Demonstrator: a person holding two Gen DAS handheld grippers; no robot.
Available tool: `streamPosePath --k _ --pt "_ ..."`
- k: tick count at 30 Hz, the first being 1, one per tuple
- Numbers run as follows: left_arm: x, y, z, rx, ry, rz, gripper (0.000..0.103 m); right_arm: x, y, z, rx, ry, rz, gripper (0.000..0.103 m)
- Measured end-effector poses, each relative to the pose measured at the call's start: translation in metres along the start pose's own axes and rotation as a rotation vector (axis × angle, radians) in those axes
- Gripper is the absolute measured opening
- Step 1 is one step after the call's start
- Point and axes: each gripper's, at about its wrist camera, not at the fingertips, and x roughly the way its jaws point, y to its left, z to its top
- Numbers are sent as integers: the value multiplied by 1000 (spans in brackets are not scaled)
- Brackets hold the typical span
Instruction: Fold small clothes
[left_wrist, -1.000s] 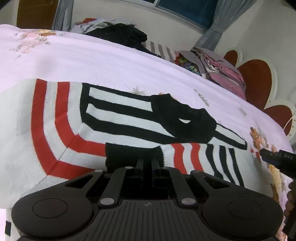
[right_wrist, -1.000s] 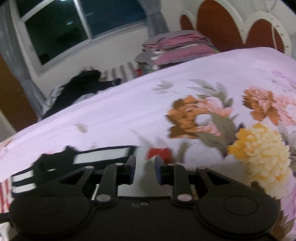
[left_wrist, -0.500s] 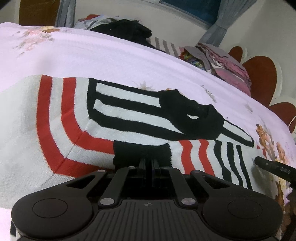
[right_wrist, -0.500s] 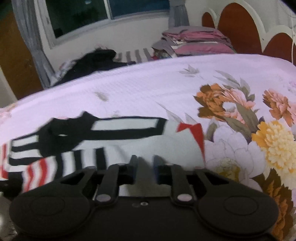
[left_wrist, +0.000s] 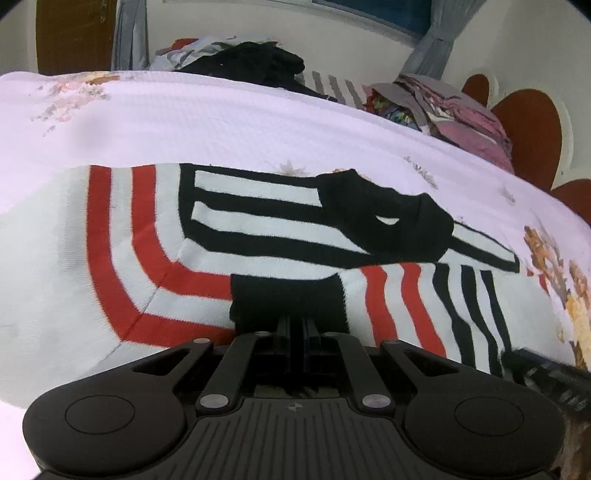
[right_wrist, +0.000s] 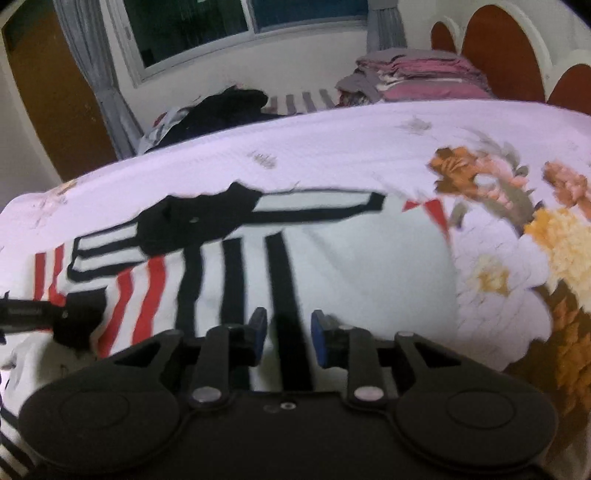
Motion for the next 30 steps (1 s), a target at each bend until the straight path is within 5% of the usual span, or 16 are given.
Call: streamPosePath --k 8,16,17,19,20,21,24,30 --pt "-39 17 -9 -17 -14 26 6 -13 24 0 -5 -24 97 32" --pt "-92 89 -31 -136 -32 58 7 -18 72 -3 -12 -12 216 36" --pt "-95 99 -33 -148 -29 64 11 -19 79 -4 -17 -13 222 37" --pt "-104 125 -39 -191 -33 72 48 -21 95 -6 -29 -12 234 40" --pt "-110 138 -42 -215 -50 82 81 -22 102 -6 -32 -11 240 40" --pt "-118 152 -45 -233 -90 102 89 -23 112 -6 -38 -10 246 40" --pt "-133 188 -49 -236 -132 120 89 -24 137 -8 -62 -14 249 40" --pt "-144 274 -56 -405 -147 153 89 -15 181 -7 -102 -11 238 40"
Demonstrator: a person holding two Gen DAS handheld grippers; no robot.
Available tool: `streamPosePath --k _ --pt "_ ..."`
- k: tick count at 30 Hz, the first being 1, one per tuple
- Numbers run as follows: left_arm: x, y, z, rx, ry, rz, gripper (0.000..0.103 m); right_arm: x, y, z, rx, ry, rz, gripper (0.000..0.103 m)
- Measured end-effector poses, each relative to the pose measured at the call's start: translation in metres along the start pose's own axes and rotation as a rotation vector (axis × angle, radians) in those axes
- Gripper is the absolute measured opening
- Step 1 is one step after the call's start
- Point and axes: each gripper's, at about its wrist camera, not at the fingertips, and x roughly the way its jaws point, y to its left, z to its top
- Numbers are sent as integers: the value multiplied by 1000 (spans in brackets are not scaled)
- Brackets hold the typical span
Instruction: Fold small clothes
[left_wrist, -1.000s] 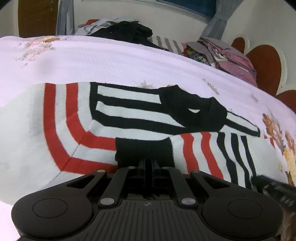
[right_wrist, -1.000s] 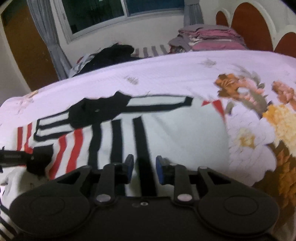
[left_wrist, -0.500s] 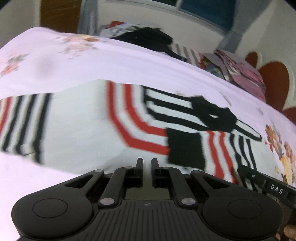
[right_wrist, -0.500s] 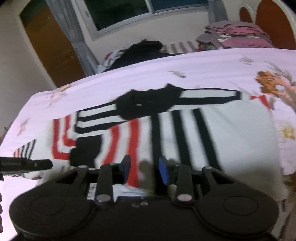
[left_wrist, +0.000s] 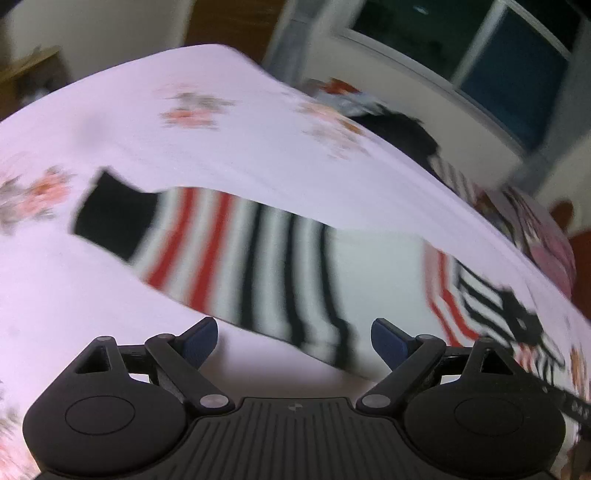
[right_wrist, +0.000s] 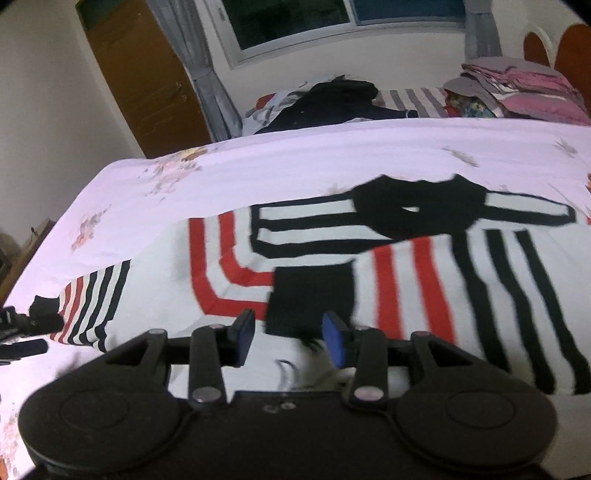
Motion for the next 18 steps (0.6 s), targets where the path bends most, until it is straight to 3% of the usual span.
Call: streamPosePath --k 7,11,16,18 --pt "22 78 16 -188 -17 21 89 25 19 3 27 9 -34 41" --pt "40 104 20 -263 -28 -31 89 34 22 3 34 15 -58 41" --pt "52 108 19 -261 -91 -81 81 41 20 5 42 12 -94 41" --pt "58 108 22 -266 -119 -79 70 41 16 6 48 3 -108 41"
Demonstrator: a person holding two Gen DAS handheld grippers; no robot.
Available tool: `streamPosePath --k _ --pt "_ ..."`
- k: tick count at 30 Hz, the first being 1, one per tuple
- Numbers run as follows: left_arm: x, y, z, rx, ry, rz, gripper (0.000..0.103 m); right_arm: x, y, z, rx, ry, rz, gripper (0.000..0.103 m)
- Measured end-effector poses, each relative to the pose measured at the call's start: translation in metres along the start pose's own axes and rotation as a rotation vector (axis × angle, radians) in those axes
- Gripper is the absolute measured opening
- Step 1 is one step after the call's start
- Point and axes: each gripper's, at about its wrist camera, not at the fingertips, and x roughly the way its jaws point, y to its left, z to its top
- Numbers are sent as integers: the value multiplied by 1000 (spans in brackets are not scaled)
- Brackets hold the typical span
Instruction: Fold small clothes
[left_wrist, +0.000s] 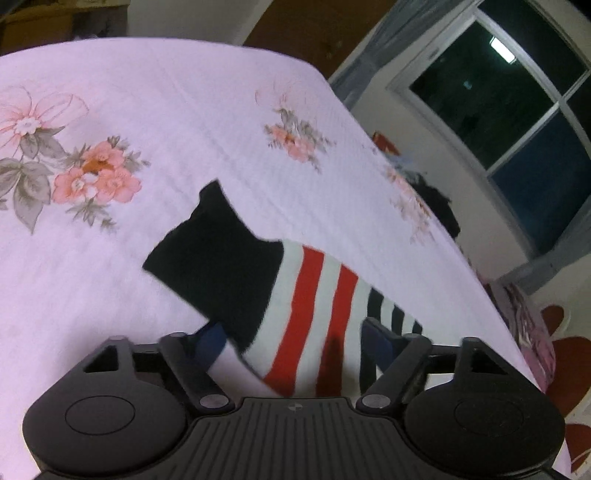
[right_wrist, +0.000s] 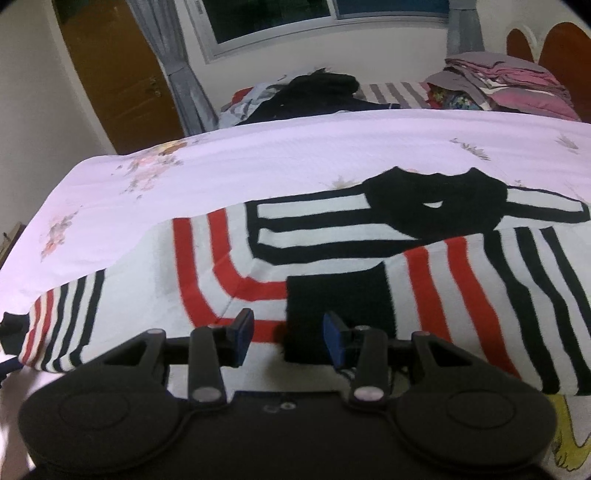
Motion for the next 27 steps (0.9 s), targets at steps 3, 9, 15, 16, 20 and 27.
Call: streamPosePath --k 3,9,15,16,20,27 --pt "12 1 5 -17 -9 6 28 1 -5 2 7 -11 -18 41" --pt "6 -16 8 17 -42 -29 8 4 -16 3 28 -21 -60 40" --pt "-13 -73 11 144 -77 -148 8 15 -26 1 53 21 -42 41" --pt "-15 -87 9 172 -78 -177 8 10 -28 2 67 5 -25 41" --pt "-22 -142 -5 268 -57 -297 8 -8 -35 4 88 -29 -1 40" --pt "-10 -242 -70 397 60 -499 8 -49 -71 -4 117 -65 -14 40"
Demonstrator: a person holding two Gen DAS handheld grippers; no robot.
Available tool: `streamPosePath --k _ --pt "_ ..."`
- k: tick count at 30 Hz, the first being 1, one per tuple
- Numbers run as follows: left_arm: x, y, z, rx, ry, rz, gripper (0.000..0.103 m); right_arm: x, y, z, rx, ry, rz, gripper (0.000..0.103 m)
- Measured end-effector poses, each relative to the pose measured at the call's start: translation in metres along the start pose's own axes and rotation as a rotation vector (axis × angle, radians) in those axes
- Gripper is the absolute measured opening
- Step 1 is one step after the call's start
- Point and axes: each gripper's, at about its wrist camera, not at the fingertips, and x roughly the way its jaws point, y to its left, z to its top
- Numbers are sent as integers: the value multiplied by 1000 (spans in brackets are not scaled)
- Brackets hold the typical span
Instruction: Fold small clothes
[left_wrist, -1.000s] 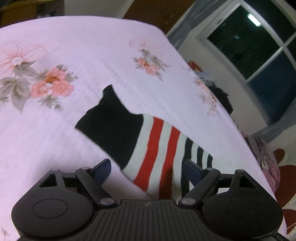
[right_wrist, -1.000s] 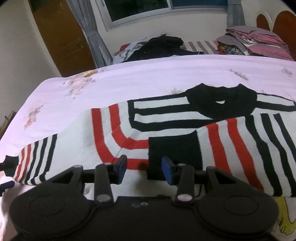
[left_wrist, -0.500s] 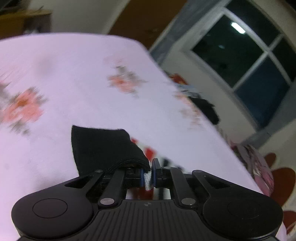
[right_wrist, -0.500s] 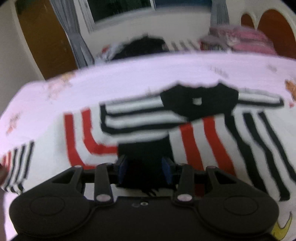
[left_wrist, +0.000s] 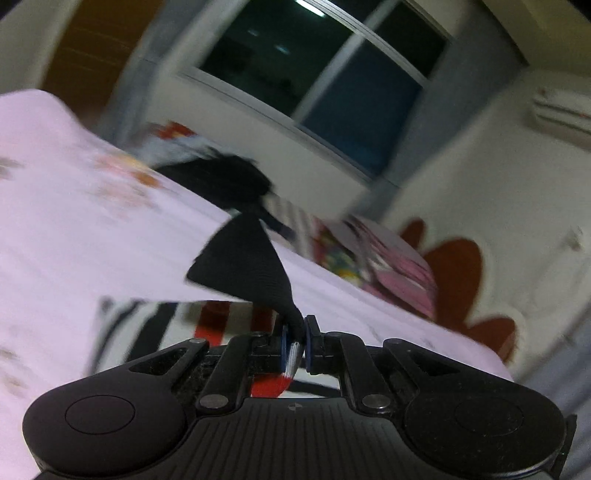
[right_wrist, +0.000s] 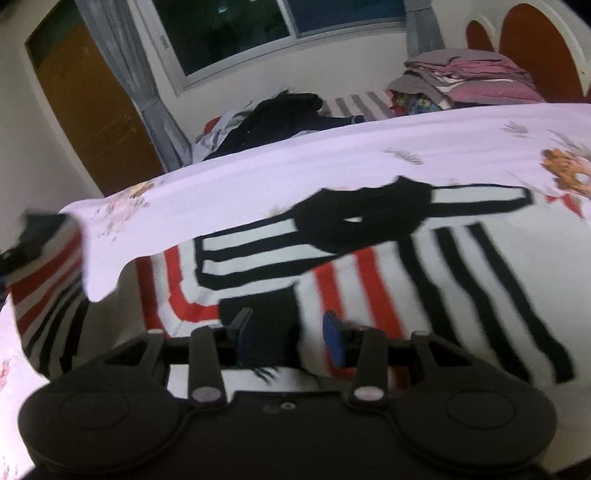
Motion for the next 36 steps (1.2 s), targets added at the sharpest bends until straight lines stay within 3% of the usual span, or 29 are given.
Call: streamPosePath --k 7,10,13,14,15,16,17,18,23,28,32,36 --pt "64 -82 -54 125 170 -101 8 -34 -53 -7 52 -23 -68 42" --pt "84 -106 -83 204 232 -69 8 -41 -73 -8 75 -25 -79 43" --pt "99 -124 -108 269 355 -19 9 -45 -87 -7 104 -27 -75 45" --pt "101 -128 -113 280 406 -22 12 -45 -90 -7 114 -28 -65 47" --pt "97 -132 -116 291 410 -22 28 -46 -91 -7 117 -30 -56 48" --pt "92 -134 -117 301 397 -27 39 -46 -92 -6 118 -31 -47 49" --pt "86 -136 -116 307 384 -20 65 -48 -92 -5 116 -30 -38 50" --pt "79 -137 -115 307 370 -8 74 -47 -92 -3 115 -26 -25 52" --pt "48 -125 -95 328 300 36 74 -33 -89 -1 120 24 21 56" --pt "17 -90 -73 324 214 155 74 -11 -84 -6 165 98 41 53" --pt "-14 -59 -59 298 142 248 74 0 -76 -7 175 114 57 43" --pt "-35 -32 -58 307 124 333 74 6 -64 -6 134 117 51 17"
